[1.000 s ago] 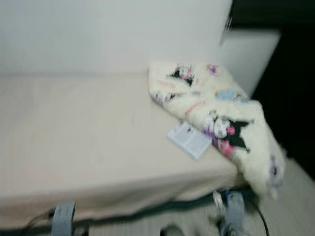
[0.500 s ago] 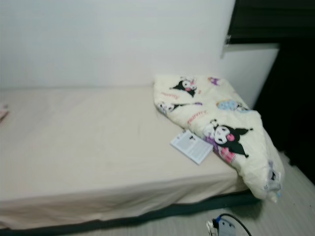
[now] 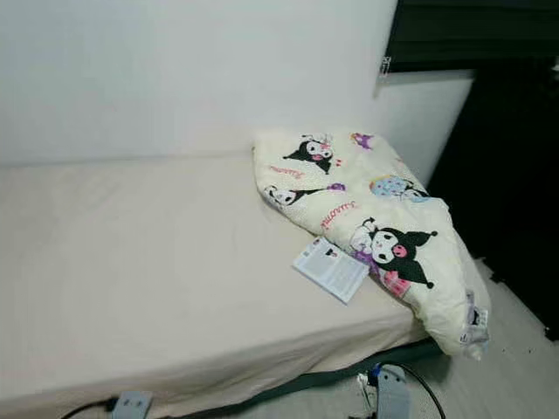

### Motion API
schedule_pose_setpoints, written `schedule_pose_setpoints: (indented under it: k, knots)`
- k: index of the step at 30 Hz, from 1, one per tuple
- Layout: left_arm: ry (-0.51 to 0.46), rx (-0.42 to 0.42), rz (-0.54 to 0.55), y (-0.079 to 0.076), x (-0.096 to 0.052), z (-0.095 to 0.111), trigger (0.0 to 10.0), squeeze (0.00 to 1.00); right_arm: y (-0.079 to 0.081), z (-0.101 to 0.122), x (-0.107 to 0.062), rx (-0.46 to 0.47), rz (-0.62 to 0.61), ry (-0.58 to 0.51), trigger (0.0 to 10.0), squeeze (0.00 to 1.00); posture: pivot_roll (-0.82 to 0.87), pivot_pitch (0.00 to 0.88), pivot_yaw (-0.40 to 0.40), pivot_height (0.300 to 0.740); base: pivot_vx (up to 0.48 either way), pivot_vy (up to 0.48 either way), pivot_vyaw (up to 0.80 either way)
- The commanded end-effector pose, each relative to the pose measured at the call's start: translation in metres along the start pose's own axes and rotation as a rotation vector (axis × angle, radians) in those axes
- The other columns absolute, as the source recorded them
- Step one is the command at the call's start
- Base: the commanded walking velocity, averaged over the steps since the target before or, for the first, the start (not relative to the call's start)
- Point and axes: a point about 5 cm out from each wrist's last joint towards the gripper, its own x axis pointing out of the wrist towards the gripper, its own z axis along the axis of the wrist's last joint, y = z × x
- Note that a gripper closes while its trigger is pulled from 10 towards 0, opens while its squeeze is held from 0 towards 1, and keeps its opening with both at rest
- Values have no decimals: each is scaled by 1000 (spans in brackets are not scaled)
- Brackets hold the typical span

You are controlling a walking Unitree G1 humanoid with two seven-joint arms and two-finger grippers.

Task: Clean up the room

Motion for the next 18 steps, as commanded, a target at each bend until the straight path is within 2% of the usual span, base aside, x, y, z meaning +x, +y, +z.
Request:
schedule_pose_setpoints:
  k: [1,2,3,4,5,7,8,10,18]
  knots:
    - [51,22,-17,-12,-1,-10,10000,0,0,-2,0,-15,-1,4,0,0,-29,0,-72,740,0,0,0]
    - [52,25,-21,-16,-1,-10,10000,0,1,-1,0,-14,3,-3,0,0,-29,0,-72,740,0,0,0]
    - [52,29,-26,-21,-1,-8,10000,0,1,-2,0,-12,3,-2,2039,0,-29,0,-72,740,0,0,0]
    - [52,29,-26,-21,-1,-8,10000,0,1,-2,0,-12,3,-2,2039,0,-29,0,-72,740,0,0,0]
    - [53,32,-30,-24,-1,-6,10000,0,1,-3,0,-11,2,0,10000,0,-29,0,-72,740,0,0,0]
    - [57,16,-57,-35,0,-1,10000,0,2,-8,0,-100,3,34,10000,0,-29,0,-73,740,0,0,400]
    - [57,16,-57,-35,0,-1,10000,0,2,-8,0,-100,3,34,10000,0,-29,0,-73,740,0,0,800]
    - [60,-4,-80,-43,0,4,10000,0,3,-12,0,-178,18,53,10000,0,-29,0,-76,740,0,0,800]
    - [31,17,-88,-61,2,30,10000,0,6,-20,-1,-252,29,75,10000,0,-25,0,-86,740,0,0,800]
